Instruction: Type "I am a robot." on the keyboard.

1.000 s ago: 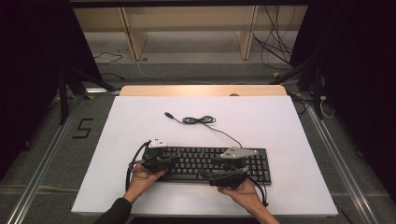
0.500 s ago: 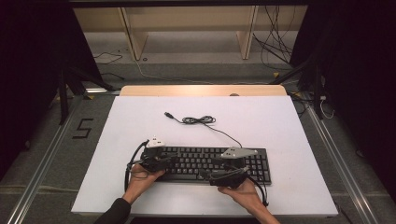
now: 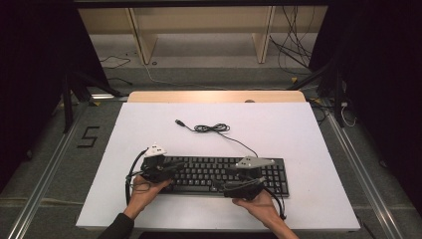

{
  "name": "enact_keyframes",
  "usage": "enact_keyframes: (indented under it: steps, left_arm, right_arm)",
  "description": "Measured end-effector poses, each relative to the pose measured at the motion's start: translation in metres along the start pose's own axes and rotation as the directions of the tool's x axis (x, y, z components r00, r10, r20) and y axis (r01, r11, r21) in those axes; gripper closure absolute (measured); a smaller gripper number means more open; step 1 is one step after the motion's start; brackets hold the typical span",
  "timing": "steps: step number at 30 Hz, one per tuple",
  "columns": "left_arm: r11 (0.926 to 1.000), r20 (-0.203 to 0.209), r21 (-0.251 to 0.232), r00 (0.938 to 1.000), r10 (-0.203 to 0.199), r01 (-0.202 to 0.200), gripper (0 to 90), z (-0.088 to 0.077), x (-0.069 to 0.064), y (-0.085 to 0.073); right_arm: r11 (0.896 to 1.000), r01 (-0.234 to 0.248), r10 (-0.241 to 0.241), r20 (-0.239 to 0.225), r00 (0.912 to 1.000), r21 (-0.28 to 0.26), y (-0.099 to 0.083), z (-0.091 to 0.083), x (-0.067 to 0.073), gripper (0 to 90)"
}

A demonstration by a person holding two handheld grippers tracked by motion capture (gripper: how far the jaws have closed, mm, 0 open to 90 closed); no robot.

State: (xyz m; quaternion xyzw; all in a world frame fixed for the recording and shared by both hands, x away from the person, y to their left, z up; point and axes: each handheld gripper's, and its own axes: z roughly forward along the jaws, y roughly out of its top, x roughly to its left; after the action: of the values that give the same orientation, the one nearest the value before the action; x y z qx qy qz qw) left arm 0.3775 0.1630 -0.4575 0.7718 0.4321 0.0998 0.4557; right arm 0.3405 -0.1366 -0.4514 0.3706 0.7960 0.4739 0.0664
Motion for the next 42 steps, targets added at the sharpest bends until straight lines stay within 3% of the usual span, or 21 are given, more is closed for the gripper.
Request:
enact_keyframes:
  steps: [13,25,28,37,42]
  left_arm:
    - [0.9985,0.042,-0.041,0.9985,-0.034,0.036,44.5,-0.016,0.005,-0.005]
    - [0.9921,0.066,-0.12,0.9973,-0.03,0.037,34.6,-0.035,0.002,-0.019]
    - [0.9918,0.064,-0.127,0.9979,-0.006,0.014,32.1,-0.038,0.001,-0.023]
    - [0.9909,0.071,-0.134,0.9974,0.016,-0.006,30.0,-0.044,-0.004,-0.032]
    - [0.9908,0.07,-0.136,0.9975,0.009,0.001,29.1,-0.046,-0.004,-0.036]
  right_arm:
    - [1.0,0.002,-0.002,0.001,1.0,0.003,0.0,0.002,0.0,32.8]
    - [1.0,0.0,0.0,0.007,1.0,0.011,0.0,0.004,-0.002,35.0]
    - [1.0,0.001,-0.001,0.004,1.0,0.013,0.0,0.005,-0.003,36.3]
    - [1.0,-0.004,0.004,-0.009,0.9999,0.02,0.0,0.007,-0.003,41.4]
    - [1.0,0.0,0.0,-0.015,0.9999,0.031,0.0,0.009,-0.002,43.6]
